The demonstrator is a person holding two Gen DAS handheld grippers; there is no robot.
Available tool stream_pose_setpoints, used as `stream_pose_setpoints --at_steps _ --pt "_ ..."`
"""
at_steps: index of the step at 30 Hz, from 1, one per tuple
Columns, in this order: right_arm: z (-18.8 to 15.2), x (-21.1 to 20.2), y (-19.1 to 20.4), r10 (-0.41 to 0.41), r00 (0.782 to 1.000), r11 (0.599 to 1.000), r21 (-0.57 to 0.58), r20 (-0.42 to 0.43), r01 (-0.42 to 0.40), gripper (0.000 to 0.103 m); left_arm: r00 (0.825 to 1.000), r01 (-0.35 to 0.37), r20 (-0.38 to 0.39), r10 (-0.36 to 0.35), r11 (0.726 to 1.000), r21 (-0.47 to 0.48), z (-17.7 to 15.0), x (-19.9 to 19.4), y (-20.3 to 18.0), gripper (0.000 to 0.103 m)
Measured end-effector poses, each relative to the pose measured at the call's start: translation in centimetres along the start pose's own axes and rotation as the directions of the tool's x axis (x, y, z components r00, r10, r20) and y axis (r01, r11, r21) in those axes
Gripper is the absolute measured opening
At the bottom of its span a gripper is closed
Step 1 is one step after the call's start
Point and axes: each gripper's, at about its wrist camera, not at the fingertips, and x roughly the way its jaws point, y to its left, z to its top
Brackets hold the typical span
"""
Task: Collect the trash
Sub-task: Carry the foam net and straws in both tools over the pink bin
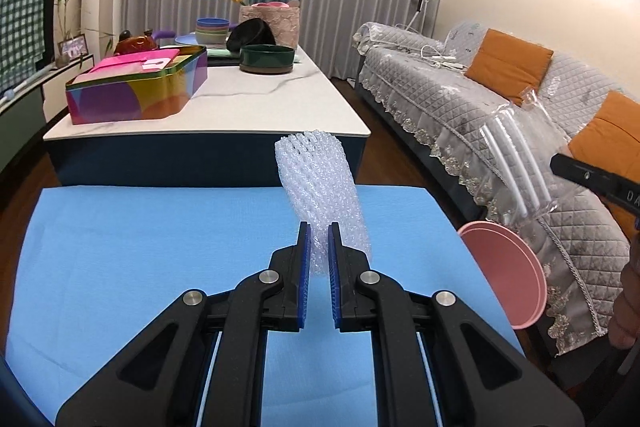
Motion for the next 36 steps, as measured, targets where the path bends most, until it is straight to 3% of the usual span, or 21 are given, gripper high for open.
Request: stream_pose_setpoints --at_steps 12,36 --pt "-2.8 -1.9 -2.8 -0.022 0.999 0.999 0.025 0.032 0.021 0.003 1.000 0.018 -0.023 -0.017 0.999 0.043 -2.6 -1.1 -2.7 0.009" --pt "-5.1 -2.0 -8.2 -0.106 0.994 0.991 0.078 -0.005 0.106 0.003 0.995 0.093 -0.037 -0.091 0.993 0.072 -2.7 1.2 -7.7 0.009"
